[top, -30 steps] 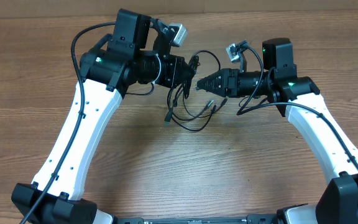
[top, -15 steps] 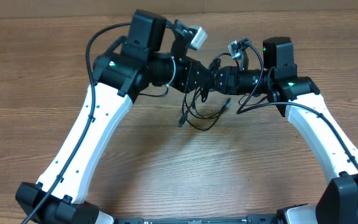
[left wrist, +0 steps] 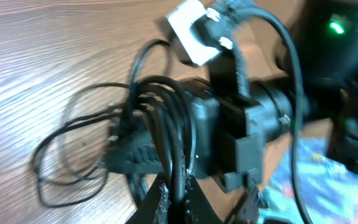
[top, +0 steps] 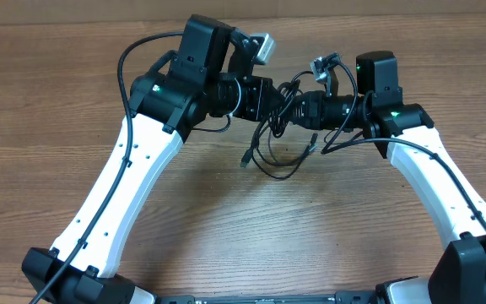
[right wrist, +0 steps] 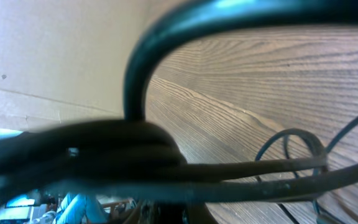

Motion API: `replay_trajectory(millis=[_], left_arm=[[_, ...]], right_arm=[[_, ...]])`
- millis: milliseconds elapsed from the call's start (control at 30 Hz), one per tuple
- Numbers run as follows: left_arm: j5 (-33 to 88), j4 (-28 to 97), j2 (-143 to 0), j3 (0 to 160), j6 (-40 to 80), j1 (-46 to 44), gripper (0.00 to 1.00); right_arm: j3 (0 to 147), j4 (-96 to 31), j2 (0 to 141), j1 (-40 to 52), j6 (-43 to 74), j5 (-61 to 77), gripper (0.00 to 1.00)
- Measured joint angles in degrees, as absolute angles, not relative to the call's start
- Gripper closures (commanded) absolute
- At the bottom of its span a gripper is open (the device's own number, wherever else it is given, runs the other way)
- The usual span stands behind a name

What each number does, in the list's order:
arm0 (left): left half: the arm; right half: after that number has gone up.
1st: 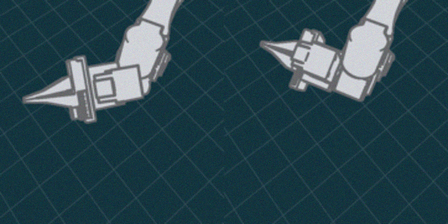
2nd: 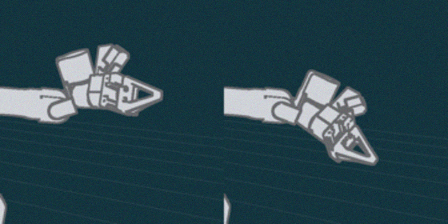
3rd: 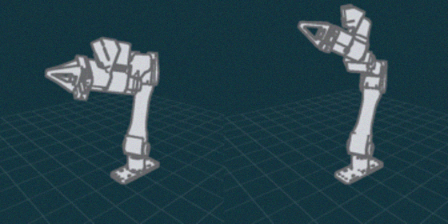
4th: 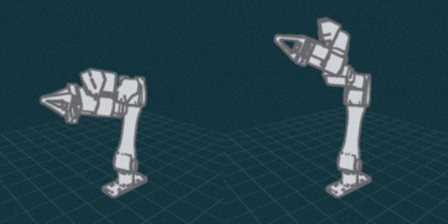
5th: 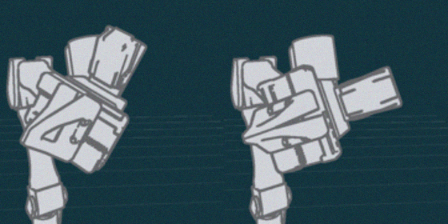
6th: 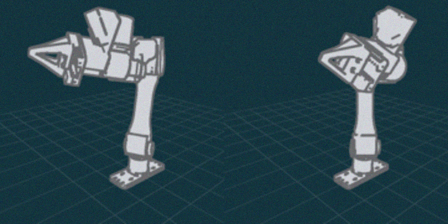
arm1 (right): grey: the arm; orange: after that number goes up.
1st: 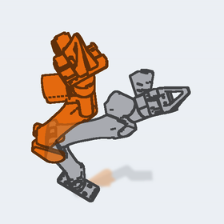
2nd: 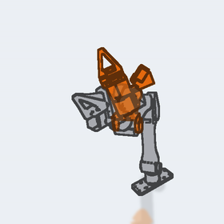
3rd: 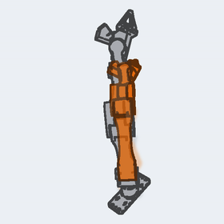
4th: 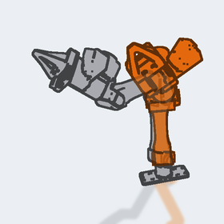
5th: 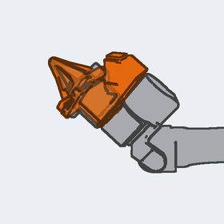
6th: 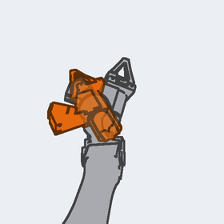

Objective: Untangle cables

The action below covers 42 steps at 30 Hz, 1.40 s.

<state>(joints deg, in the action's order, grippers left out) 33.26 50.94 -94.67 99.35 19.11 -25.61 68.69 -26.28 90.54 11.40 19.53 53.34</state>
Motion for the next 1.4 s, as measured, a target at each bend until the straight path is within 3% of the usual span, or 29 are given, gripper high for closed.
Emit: replay_trajectory(millis=[600,1233,1300,1333,1367,1400], left_arm=[[10.13,51.83,-94.67,99.35,29.17,-26.24,0.96],[5.87,52.27,-94.63,99.35,26.98,-26.24,0.96],[5.72,52.27,-94.63,99.35,26.55,-26.24,0.96],[5.52,52.25,-94.63,99.35,26.37,-26.24,0.96],[5.04,52.21,-94.63,99.35,26.22,-26.24,0.96],[4.67,52.1,-94.63,99.35,26.17,-26.2,0.96]], right_arm=[[68.69,-28.1,90.65,11.25,16.67,59.0,0.96],[68.69,-26.94,90.74,11.79,9.93,64.71,0.96],[68.69,-26.85,90.74,11.79,9.69,65.19,0.82],[68.69,-26.79,90.76,11.77,9.21,65.63,0.62],[68.69,-26.65,90.76,11.86,8.67,66.24,0.49],[68.69,-26.74,90.76,11.92,8.69,66.59,0.43]])
